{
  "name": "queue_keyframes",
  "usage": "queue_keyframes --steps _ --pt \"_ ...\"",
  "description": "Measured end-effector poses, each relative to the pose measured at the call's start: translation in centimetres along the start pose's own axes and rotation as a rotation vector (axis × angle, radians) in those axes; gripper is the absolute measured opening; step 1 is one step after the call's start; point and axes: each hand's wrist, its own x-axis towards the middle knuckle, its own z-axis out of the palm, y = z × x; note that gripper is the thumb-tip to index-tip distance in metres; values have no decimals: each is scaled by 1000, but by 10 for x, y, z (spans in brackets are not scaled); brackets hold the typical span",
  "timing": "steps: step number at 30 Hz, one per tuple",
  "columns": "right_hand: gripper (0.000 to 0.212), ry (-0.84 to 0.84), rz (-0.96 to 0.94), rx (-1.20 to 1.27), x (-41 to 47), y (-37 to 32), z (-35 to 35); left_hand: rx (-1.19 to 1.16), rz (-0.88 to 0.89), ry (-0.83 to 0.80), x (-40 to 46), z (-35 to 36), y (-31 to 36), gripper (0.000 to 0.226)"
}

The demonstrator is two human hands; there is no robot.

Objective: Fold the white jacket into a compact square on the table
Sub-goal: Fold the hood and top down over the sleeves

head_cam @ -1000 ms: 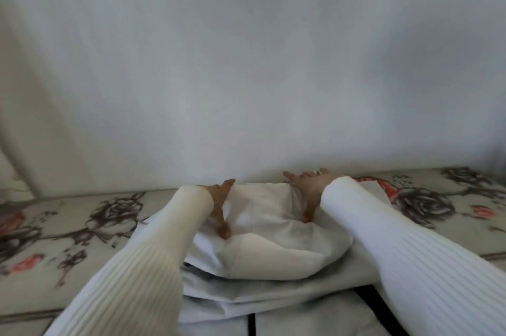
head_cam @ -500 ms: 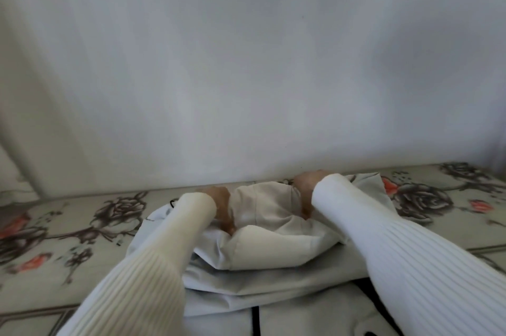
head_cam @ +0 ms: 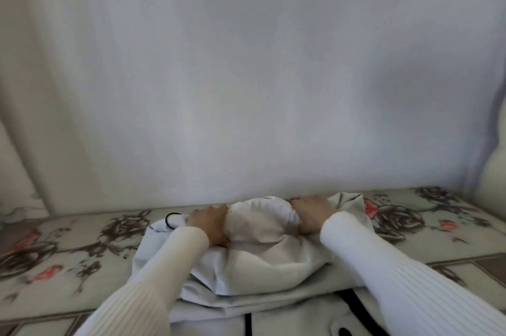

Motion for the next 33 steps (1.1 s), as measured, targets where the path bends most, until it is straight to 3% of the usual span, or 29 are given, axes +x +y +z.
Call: queue_keyframes --steps 9,19,29,33 --pt "31 164 6 -6 -26 14 -43 33 57 92 -26 -55 -2 67" --pt "27 403 17 -92 -43 24 -110 130 26 484 -36 -104 -1 52" --pt "21 730 169 -189 -49 3 -102 350 -54 936 -49 -98 7 32" --pt "32 777 133 -209 -60 -11 -83 346 -67 917 -58 -73 7 34"
